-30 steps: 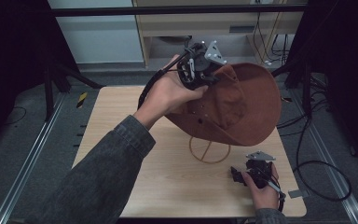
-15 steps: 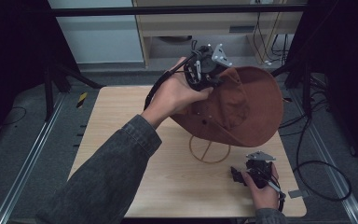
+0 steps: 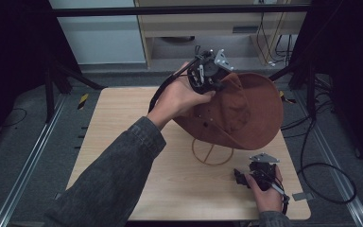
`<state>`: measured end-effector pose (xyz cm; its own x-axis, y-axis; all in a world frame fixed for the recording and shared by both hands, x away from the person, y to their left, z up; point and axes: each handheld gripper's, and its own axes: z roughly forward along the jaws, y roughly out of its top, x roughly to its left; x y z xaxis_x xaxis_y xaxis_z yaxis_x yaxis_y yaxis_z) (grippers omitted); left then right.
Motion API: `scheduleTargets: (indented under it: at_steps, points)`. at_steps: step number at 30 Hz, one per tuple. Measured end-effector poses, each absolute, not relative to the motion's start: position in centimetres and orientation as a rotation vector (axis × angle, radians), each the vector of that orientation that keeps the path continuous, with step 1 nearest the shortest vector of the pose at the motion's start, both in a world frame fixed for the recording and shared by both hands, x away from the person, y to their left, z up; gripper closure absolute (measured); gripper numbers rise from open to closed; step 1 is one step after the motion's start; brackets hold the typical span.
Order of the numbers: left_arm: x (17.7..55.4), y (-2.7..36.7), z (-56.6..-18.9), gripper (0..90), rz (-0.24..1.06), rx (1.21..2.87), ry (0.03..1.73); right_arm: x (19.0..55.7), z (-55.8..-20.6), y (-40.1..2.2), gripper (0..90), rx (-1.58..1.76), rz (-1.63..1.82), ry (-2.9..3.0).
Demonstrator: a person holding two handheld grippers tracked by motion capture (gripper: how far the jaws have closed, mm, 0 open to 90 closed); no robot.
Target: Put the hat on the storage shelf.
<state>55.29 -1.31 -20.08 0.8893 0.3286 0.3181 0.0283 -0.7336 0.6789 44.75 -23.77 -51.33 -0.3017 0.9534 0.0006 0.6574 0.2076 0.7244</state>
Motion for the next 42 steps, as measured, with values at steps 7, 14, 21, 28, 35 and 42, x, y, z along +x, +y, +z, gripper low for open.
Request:
scheduleTargets:
  at_steps: [7, 14, 21, 28, 35, 42]
  points:
    - [55.6, -1.6, -20.8, 87.8, 0.537, 2.354, 0.267, 44.7, -51.3, -23.8, 0.4, 1.493, 0.874, 2.037]
    - [55.9, -1.8, -21.5, 87.4, 0.526, 2.366, 0.276, 44.7, -51.3, -23.8, 0.4, 1.494, 0.874, 2.037]
    - [56.0, -2.0, -22.2, 86.0, 0.516, 2.366, 0.275, 44.8, -51.3, -23.8, 0.4, 1.489, 0.873, 2.037]
    - [55.9, -2.2, -22.5, 85.1, 0.524, 2.367, 0.275, 44.8, -51.3, -23.8, 0.4, 1.489, 0.873, 2.037]
    - [55.8, -1.6, -22.6, 65.9, 0.543, 2.314, 0.295, 44.8, -51.3, -23.8, 0.4, 1.49, 0.872, 2.037]
    - [55.5, -1.1, -22.3, 38.2, 0.52, 2.281, 0.312, 44.8, -51.3, -23.8, 0.4, 1.49, 0.872, 2.035]
